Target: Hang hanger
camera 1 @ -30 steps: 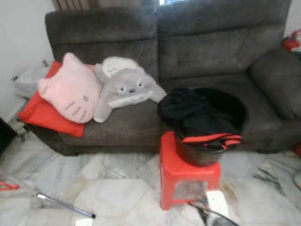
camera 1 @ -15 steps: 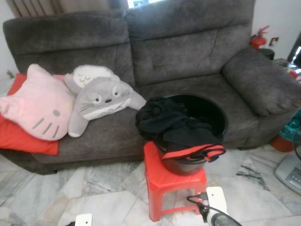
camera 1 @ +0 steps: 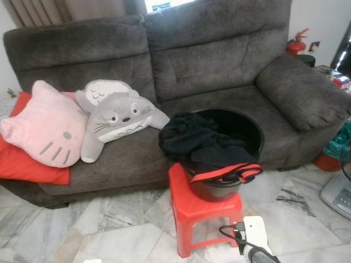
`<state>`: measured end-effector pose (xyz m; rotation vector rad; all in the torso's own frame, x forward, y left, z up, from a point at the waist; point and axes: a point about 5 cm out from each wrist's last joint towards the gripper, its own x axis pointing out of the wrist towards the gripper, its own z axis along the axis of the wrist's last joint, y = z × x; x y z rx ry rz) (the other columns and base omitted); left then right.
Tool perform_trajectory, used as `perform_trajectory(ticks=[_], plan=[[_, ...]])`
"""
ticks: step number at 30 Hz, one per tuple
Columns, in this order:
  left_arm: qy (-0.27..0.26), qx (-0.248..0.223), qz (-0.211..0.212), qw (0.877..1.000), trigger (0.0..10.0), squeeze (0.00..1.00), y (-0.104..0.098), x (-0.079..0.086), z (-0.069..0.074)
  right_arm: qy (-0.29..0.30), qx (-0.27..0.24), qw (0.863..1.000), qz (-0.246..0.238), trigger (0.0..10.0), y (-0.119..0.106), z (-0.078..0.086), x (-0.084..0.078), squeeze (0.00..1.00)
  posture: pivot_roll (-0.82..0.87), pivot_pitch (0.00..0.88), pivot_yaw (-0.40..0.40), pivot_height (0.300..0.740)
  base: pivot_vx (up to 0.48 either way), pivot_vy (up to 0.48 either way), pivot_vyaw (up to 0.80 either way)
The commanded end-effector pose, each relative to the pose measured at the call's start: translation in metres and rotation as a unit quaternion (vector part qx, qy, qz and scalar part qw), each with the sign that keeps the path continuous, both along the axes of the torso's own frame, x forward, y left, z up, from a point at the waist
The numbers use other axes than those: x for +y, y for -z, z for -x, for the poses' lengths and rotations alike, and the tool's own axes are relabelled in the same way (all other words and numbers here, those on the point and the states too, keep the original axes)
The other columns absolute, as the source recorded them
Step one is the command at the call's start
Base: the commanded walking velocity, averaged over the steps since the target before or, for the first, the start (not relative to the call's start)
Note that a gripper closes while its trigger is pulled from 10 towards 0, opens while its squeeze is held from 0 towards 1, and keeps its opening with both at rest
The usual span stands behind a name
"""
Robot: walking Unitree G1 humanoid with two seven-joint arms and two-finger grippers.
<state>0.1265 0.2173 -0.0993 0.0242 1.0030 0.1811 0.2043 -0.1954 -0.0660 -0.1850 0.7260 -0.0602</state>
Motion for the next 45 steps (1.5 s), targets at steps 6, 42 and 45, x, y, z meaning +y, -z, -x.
perform_trajectory(ticks=[6, 42, 45], plan=[[-0.005, 0.017, -0.004, 1.0, 10.0, 0.0, 0.002, 0.008, 0.009, -0.015, -0.019, 1.0, 0.003, 10.0, -0.003, -0.004, 0.005, 0.0, -0.27, 0.0, 0.123, 0.74, 0.0, 0.0, 0.0], [0.007, 0.012, -0.004, 1.0, 10.0, 0.0, 0.003, -0.007, 0.003, -0.194, -0.076, 0.97, 0.127, 10.0, -0.018, -0.02, 0.012, 0.0, -0.26, 0.0, 0.112, 0.74, 0.0, 0.0, 0.0], [0.006, 0.012, -0.004, 1.0, 10.0, 0.0, 0.003, -0.006, 0.003, -0.213, -0.084, 0.963, 0.144, 10.0, -0.019, -0.02, 0.013, 0.0, -0.26, 0.0, 0.111, 0.74, 0.0, 0.0, 0.0]])
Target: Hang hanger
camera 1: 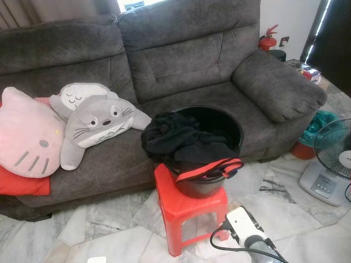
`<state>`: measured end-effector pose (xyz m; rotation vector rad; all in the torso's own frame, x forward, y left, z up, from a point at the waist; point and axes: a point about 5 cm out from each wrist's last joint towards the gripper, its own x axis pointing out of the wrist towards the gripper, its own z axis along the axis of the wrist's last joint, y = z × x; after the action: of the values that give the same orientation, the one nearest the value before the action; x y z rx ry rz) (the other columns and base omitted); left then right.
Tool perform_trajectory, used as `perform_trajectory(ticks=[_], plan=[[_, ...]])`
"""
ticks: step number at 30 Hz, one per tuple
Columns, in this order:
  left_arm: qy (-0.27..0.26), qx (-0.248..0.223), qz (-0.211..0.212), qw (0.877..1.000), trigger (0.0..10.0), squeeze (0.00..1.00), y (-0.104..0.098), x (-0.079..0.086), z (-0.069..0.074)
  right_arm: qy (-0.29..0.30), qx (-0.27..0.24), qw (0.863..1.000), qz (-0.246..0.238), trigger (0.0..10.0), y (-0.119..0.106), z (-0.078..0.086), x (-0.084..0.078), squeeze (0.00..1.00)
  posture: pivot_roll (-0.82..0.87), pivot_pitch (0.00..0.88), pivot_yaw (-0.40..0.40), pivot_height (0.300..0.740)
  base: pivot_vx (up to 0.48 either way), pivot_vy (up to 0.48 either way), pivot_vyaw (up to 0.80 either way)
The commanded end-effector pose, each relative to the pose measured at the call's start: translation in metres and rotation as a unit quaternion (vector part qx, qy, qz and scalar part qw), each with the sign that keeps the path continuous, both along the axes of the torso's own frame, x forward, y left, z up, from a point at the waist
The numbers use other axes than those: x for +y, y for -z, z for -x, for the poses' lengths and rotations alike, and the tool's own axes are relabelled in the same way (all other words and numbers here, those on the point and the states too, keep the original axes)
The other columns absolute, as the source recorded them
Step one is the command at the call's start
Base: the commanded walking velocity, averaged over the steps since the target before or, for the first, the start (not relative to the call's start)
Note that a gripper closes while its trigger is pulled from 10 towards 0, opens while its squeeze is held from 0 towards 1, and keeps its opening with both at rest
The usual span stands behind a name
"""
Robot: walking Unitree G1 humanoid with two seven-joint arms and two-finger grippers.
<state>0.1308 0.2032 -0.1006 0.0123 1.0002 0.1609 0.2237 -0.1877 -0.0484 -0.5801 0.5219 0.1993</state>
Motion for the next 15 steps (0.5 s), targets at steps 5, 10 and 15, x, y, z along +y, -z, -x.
perform_trajectory(ticks=[5, 10, 15], plan=[[-0.002, 0.014, -0.013, 1.0, 10.0, 0.0, 0.0015, 0.0081, 0.0082, -0.051, -0.023, 0.998, 0.033, 10.0, -0.0026, -0.0018, 0.0077, 0.0, -0.26, 0.0, 0.111, 0.74, 0.0, 0.0, 0.0], [0.006, 0.021, -0.015, 1.0, 10.0, 0.0, 0.0027, 0.0079, 0.0121, -0.023, -0.065, 0.997, 0.032, 10.0, -0.0057, 0.0003, 0.0061, 0.0, -0.27, 0.0, 0.119, 0.74, 0.0, 0.0, 0.0], [0.01, 0.019, -0.017, 1.0, 10.0, 0.0, 0.0024, 0.0079, 0.0114, -0.002, -0.064, 0.998, 0.023, 10.0, -0.0047, 0.0016, 0.0056, 0.0, -0.28, 0.0, 0.128, 0.74, 0.0, 0.0, 0.0]])
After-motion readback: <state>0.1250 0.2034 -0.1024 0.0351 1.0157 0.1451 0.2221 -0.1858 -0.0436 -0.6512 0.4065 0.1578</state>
